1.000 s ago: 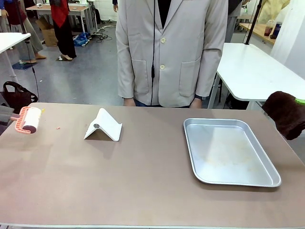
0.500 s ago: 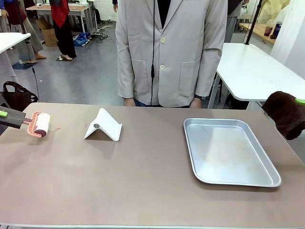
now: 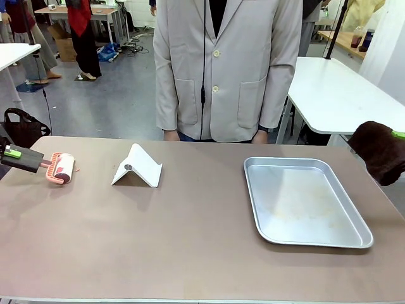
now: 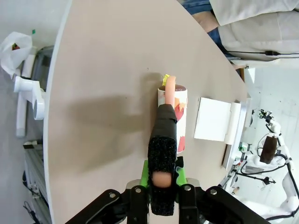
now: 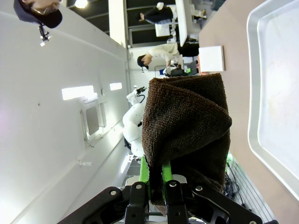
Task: Clean the surface of the table.
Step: Clean the area not pointed to by the person.
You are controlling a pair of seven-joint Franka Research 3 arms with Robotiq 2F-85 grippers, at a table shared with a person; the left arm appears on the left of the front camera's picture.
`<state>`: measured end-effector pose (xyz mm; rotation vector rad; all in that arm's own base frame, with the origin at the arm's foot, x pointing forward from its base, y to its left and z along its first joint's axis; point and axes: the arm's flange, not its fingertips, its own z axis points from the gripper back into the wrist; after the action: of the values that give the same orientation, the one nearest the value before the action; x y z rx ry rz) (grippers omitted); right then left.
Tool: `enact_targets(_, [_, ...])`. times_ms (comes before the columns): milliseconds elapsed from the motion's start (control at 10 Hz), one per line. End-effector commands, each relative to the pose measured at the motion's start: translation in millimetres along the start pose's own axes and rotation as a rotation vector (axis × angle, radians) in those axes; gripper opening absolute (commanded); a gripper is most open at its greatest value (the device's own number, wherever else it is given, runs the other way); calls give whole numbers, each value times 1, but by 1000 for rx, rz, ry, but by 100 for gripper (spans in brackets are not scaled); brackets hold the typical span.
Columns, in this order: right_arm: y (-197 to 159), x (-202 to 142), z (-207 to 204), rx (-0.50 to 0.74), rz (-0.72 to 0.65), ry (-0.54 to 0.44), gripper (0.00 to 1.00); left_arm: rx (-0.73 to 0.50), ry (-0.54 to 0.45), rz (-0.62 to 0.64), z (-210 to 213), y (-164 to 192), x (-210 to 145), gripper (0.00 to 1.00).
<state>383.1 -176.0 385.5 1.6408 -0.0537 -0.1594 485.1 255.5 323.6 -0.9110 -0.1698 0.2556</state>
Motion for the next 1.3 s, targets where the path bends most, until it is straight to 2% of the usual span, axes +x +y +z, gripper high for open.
enact_targets(0, [7, -1, 0, 15, -16, 5, 12, 40, 32, 37, -17, 3, 3, 23])
enact_targets(400, [7, -1, 0, 15, -16, 5, 12, 50, 112, 19, -53, -14, 16, 23])
enact_targets(700, [7, -1, 0, 15, -16, 5, 12, -15, 76, -35, -60, -31, 18, 23])
enact_targets(900, [7, -1, 0, 15, -16, 5, 12, -66, 10, -84, -40, -43, 8, 23])
enact_targets(1200, [7, -1, 0, 15, -16, 5, 12, -196, -105, -221, 24, -69, -38, 23])
